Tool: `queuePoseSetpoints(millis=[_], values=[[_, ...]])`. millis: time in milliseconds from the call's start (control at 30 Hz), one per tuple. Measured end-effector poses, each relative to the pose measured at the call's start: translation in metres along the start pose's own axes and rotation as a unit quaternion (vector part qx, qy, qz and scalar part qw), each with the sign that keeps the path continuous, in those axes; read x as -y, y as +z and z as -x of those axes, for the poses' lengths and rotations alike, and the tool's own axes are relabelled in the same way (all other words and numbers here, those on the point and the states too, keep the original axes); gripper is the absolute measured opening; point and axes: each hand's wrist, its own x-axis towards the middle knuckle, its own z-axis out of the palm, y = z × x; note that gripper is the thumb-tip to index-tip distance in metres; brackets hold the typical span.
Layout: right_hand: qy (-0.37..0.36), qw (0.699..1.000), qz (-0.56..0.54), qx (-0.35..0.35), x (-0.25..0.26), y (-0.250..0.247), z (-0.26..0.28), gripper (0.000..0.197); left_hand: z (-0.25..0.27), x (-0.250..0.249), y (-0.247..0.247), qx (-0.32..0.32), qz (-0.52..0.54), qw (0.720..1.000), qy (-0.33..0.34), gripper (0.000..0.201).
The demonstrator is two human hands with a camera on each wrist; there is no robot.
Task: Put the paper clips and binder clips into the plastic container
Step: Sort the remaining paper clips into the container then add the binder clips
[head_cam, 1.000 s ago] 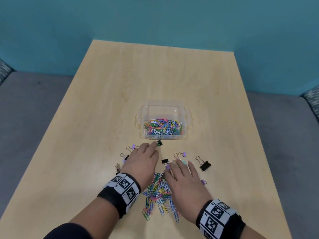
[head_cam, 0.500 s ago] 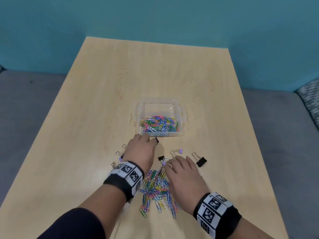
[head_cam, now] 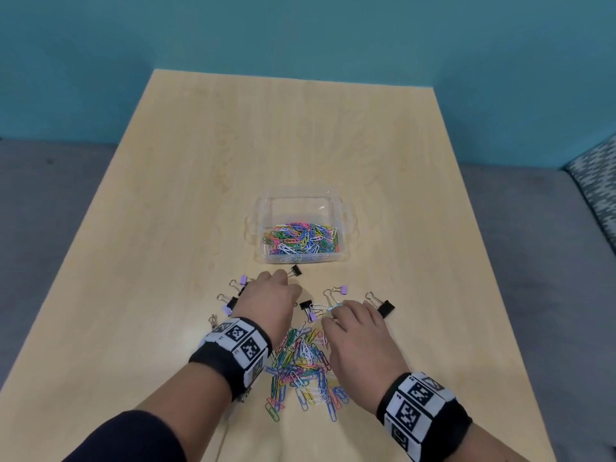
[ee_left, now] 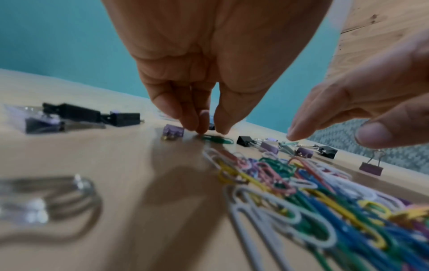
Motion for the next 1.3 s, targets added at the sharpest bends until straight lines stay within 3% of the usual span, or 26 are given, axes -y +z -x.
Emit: queuePoseSetpoints(millis=[200, 467, 633, 800, 933, 1000, 1133, 1300], values=[[0.015, 1.0, 0.004, 0.01, -0.001, 0.002, -0.001, 0.044, 0.016, -0.01, -0.009, -0.002, -0.013, 0.999, 0.029, 0.038], [0.02, 0.996, 0.061, 0.062, -0.007, 0.002, -0.025, 0.061, 0.024, -0.013, -0.005, 0.016, -0.026, 0.999, 0.029, 0.047], [0.024, 0.996, 0.052, 0.072, -0.007, -0.001, -0.019, 0.056, 0.026, -0.008, -0.006, 0.01, -0.024, 1.0, -0.017, 0.055], [-0.031, 0.992, 0.09, 0.08, 0.002, -0.003, -0.001, 0.05, 0.028, -0.001, -0.011, -0.002, -0.001, 0.998, -0.066, 0.058], [-0.088, 0.994, 0.031, 0.058, 0.005, 0.001, 0.022, 0.055, 0.061, -0.007, -0.011, -0.034, 0.053, 0.996, -0.066, 0.022], [-0.112, 0.992, -0.016, 0.057, 0.009, 0.007, 0.029, 0.057, 0.083, -0.013, 0.001, -0.041, 0.083, 0.994, -0.051, 0.02], [-0.098, 0.993, -0.039, 0.048, 0.021, 0.023, 0.019, 0.06, 0.087, -0.022, 0.027, -0.007, 0.093, 0.995, 0.023, 0.072], [-0.107, 0.991, -0.049, 0.064, 0.025, 0.028, 0.029, 0.06, 0.067, -0.021, 0.03, 0.032, 0.022, 0.996, 0.078, 0.063]])
